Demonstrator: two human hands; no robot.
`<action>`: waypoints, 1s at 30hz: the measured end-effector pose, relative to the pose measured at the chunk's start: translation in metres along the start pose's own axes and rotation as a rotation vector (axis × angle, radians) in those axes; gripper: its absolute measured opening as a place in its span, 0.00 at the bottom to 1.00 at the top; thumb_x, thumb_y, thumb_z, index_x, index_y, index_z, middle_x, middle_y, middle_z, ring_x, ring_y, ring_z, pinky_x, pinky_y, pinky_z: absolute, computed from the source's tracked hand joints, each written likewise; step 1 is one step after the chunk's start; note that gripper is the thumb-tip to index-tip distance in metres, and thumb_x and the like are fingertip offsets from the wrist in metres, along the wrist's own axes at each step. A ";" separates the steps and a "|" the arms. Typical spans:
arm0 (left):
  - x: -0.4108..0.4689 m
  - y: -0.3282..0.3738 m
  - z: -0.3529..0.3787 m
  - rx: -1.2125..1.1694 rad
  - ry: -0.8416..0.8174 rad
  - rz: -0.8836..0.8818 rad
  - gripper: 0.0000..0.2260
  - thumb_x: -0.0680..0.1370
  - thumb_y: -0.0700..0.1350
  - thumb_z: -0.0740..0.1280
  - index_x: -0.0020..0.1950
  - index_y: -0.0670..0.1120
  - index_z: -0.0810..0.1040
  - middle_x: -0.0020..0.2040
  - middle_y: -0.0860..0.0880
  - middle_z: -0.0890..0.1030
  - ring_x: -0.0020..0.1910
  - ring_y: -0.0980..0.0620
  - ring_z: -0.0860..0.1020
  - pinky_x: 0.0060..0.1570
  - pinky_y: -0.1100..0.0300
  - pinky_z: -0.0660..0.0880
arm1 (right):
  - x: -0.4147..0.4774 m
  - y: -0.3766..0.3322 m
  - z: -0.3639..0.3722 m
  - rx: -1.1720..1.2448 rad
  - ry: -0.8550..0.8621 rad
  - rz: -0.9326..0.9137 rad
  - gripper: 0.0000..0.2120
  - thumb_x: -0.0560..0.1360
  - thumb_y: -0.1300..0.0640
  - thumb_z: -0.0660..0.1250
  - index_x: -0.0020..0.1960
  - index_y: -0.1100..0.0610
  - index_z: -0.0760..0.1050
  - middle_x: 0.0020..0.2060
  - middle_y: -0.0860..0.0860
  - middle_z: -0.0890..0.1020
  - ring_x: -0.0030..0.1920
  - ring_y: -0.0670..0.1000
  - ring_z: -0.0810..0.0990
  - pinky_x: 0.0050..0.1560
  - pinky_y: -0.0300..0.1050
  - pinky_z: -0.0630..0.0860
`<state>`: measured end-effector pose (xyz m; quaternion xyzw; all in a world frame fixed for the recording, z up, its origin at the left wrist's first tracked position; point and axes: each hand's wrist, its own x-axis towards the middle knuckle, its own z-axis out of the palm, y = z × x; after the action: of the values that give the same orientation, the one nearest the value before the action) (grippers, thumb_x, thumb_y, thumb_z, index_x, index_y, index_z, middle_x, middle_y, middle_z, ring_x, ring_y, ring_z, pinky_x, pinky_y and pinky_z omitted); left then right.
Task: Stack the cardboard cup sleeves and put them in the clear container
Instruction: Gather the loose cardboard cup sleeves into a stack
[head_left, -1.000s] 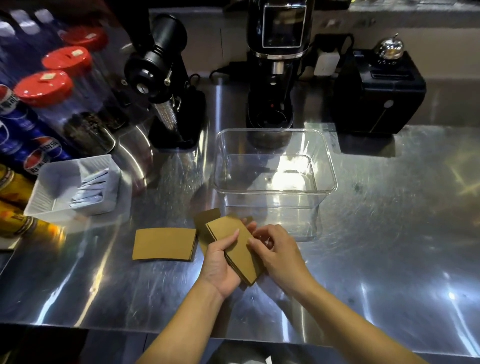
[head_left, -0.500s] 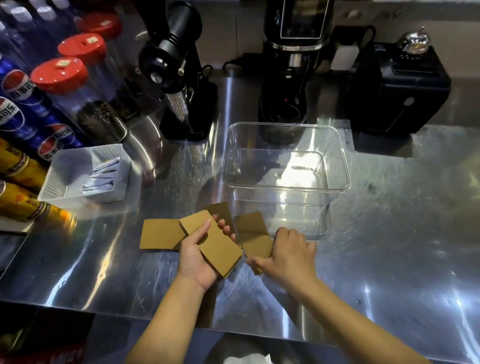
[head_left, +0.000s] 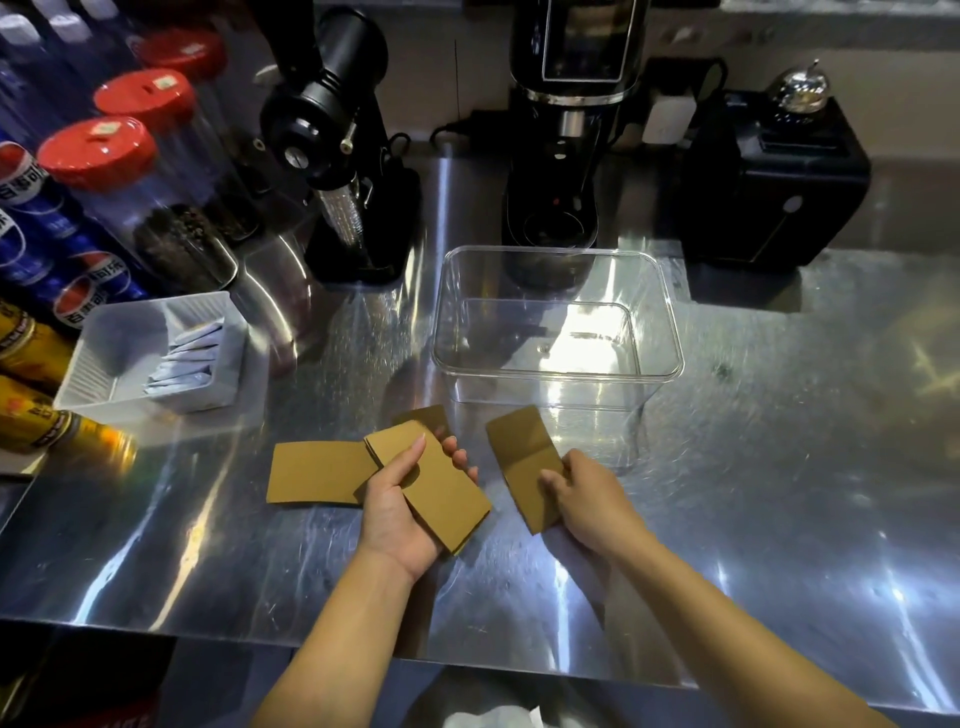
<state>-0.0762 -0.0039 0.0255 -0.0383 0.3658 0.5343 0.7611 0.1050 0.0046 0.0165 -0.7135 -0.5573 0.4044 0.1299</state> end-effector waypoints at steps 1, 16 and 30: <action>0.000 -0.001 0.001 -0.003 -0.006 -0.015 0.14 0.68 0.45 0.69 0.52 0.43 0.77 0.42 0.47 0.79 0.42 0.50 0.77 0.55 0.51 0.72 | 0.000 0.000 -0.003 0.059 0.009 -0.020 0.10 0.76 0.52 0.61 0.39 0.57 0.67 0.34 0.50 0.74 0.39 0.54 0.73 0.33 0.46 0.65; -0.008 -0.005 0.002 0.094 -0.122 0.000 0.12 0.68 0.47 0.68 0.44 0.41 0.84 0.41 0.44 0.85 0.41 0.47 0.84 0.38 0.53 0.80 | -0.021 -0.035 0.016 0.361 -0.177 -0.275 0.07 0.68 0.49 0.71 0.37 0.48 0.74 0.29 0.45 0.77 0.28 0.42 0.72 0.32 0.42 0.68; -0.037 0.026 -0.033 -0.036 -0.051 0.296 0.10 0.70 0.40 0.63 0.51 0.44 0.77 0.39 0.47 0.81 0.39 0.50 0.79 0.52 0.50 0.73 | -0.016 -0.051 0.048 -0.174 0.129 -0.273 0.18 0.70 0.40 0.65 0.47 0.55 0.71 0.43 0.51 0.77 0.42 0.54 0.76 0.37 0.46 0.69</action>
<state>-0.1212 -0.0367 0.0325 0.0161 0.3383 0.6478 0.6824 0.0345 -0.0047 0.0253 -0.6641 -0.6726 0.2865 0.1569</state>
